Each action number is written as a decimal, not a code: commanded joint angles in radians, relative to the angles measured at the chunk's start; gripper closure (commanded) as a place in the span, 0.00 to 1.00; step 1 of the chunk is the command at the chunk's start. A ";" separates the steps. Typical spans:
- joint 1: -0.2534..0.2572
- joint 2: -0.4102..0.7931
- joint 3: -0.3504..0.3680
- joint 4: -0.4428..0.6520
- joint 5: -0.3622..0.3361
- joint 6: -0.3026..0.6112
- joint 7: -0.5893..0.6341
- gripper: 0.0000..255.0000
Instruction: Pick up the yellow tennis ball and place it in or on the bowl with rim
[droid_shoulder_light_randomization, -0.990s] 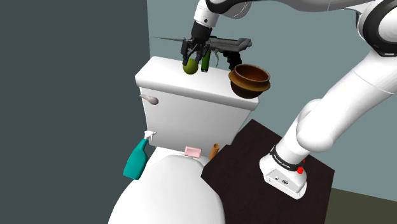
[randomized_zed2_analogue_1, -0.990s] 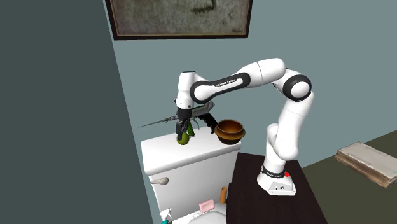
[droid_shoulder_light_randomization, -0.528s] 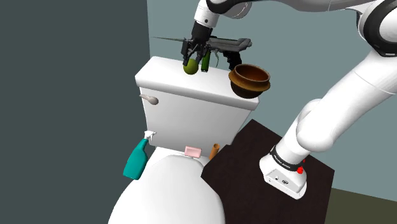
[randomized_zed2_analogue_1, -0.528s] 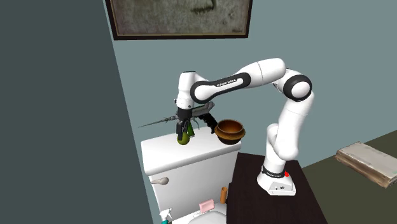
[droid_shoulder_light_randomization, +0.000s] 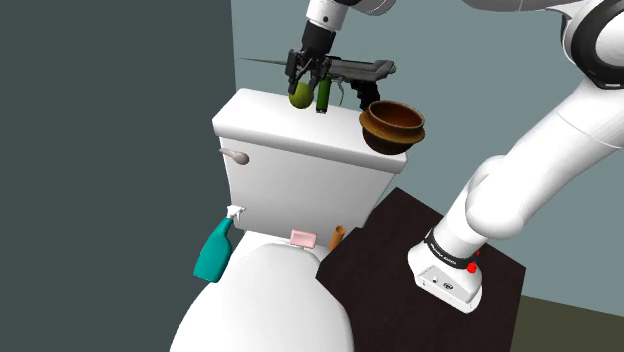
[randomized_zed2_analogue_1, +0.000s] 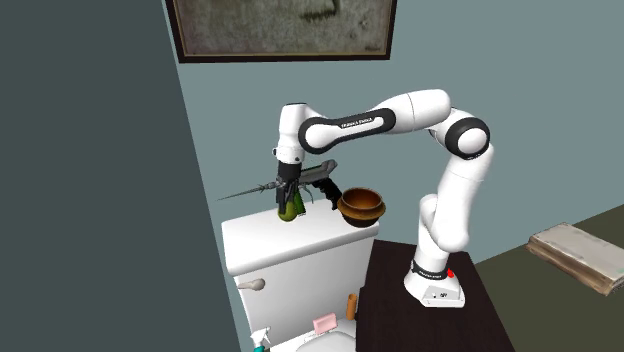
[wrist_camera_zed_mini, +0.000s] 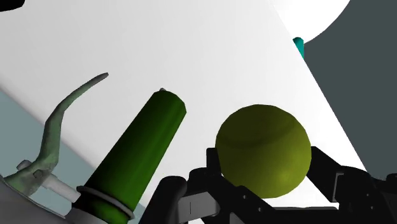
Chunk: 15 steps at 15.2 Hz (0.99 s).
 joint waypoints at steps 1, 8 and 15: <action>-0.001 -0.002 -0.001 0.025 -0.002 -0.027 0.005 1.00; -0.002 0.001 -0.003 0.094 -0.006 -0.092 0.016 1.00; 0.016 -0.129 0.179 -0.184 -0.476 0.144 0.213 0.00</action>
